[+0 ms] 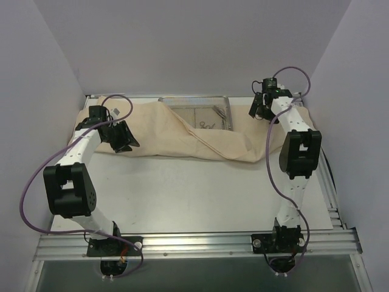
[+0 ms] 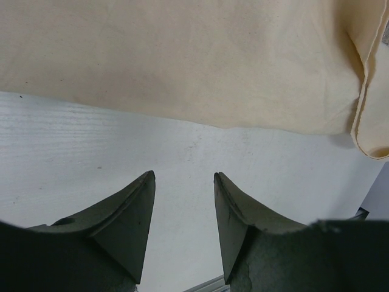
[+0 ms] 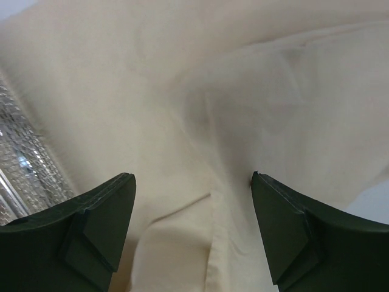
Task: Open and lay out the surgical kit
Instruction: Open the surgical kit at the center of the board.
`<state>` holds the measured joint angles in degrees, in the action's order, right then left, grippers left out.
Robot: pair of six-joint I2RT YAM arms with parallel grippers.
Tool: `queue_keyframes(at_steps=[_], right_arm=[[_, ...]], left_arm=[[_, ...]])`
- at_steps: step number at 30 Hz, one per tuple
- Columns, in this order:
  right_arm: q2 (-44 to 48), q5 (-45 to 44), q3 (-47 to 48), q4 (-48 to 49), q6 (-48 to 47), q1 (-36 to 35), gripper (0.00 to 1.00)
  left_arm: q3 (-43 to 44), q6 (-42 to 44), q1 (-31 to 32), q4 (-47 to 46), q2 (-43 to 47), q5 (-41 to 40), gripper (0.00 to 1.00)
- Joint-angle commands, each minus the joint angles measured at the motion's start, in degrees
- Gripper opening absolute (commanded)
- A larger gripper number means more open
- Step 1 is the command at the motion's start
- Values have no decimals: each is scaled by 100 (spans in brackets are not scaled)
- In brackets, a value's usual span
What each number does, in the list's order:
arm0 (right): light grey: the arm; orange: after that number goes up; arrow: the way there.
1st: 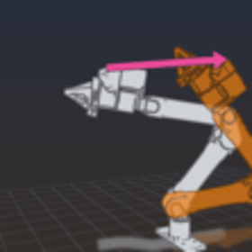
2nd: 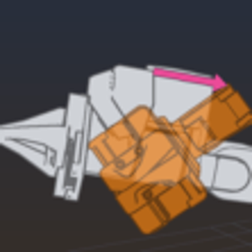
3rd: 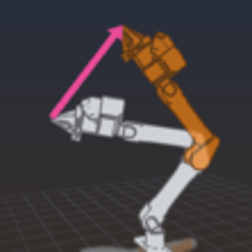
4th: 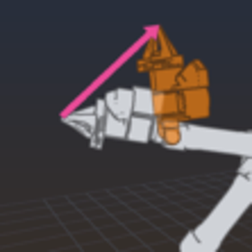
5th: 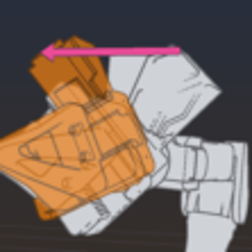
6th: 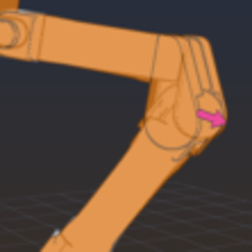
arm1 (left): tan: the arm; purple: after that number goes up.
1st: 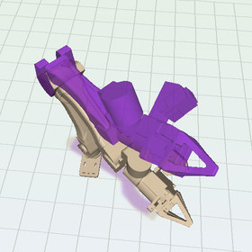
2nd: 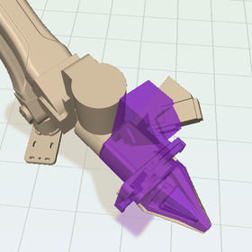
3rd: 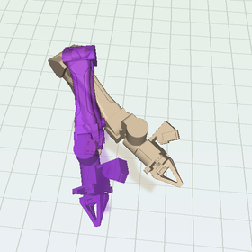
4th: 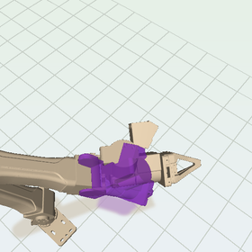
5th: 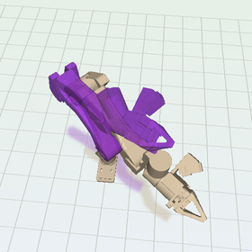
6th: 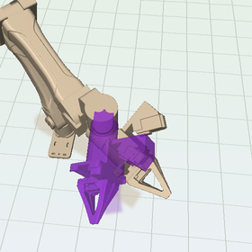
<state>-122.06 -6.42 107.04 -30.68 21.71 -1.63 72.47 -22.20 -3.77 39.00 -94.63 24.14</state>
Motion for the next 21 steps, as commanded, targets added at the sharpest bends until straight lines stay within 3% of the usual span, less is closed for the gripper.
queue_keyframes(at_steps=[1,3,12,21], right_arm=[[-203,-589,860,-342,-282,-215,78],[-493,-1062,1282,-736,-378,-363,79],[-757,-1556,1283,-623,-713,-637,78],[-1267,-1723,1337,-773,-633,-602,65]], left_arm=[[171,58,-36,-138,-3,73,53],[197,57,-45,-147,-12,73,52],[242,84,-53,-139,-56,126,53],[365,154,-115,-7,-91,196,53]])
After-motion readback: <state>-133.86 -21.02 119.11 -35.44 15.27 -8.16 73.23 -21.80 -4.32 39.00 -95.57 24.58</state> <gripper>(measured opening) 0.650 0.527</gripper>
